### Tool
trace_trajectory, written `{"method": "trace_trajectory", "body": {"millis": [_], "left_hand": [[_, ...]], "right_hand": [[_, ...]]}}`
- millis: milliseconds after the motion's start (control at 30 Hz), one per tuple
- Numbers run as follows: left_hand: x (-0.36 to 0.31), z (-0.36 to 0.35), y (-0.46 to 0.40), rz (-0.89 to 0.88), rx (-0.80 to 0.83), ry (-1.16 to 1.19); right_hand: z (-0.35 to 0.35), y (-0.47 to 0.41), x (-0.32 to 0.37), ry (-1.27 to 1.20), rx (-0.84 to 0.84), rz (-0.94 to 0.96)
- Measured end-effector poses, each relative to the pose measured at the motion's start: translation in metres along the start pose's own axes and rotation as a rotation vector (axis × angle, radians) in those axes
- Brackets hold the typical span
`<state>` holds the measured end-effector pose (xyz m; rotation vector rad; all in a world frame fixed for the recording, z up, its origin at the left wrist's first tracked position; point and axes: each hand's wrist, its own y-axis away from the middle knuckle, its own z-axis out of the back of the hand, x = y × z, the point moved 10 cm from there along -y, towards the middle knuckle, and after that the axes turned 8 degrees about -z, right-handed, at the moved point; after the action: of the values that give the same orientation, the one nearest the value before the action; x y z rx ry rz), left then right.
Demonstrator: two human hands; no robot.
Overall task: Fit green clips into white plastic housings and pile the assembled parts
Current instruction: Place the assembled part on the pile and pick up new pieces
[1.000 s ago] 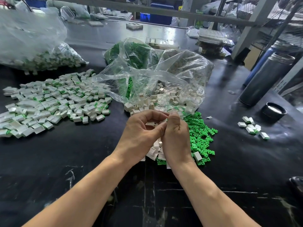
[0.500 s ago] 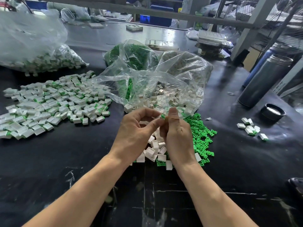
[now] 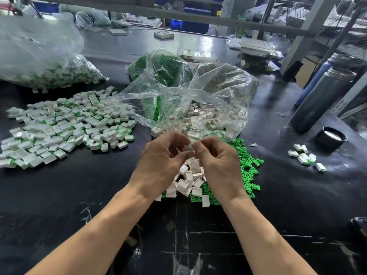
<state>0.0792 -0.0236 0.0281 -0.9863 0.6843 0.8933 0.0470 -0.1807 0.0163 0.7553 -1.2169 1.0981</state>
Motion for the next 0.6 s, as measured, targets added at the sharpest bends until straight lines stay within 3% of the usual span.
{"method": "trace_trajectory", "body": {"millis": [167, 467, 600], "left_hand": [[-0.002, 0.01, -0.003, -0.057, 0.0, -0.237], [0.048, 0.094, -0.015, 0.229, -0.132, -0.842], [0.058, 0.106, -0.015, 0.307, -0.146, -0.933]], "right_hand": [[0.003, -0.001, -0.003, 0.019, -0.034, -0.02], [0.021, -0.008, -0.011, 0.005, -0.12, -0.072], [0.025, -0.009, -0.011, 0.013, -0.122, -0.085]]}}
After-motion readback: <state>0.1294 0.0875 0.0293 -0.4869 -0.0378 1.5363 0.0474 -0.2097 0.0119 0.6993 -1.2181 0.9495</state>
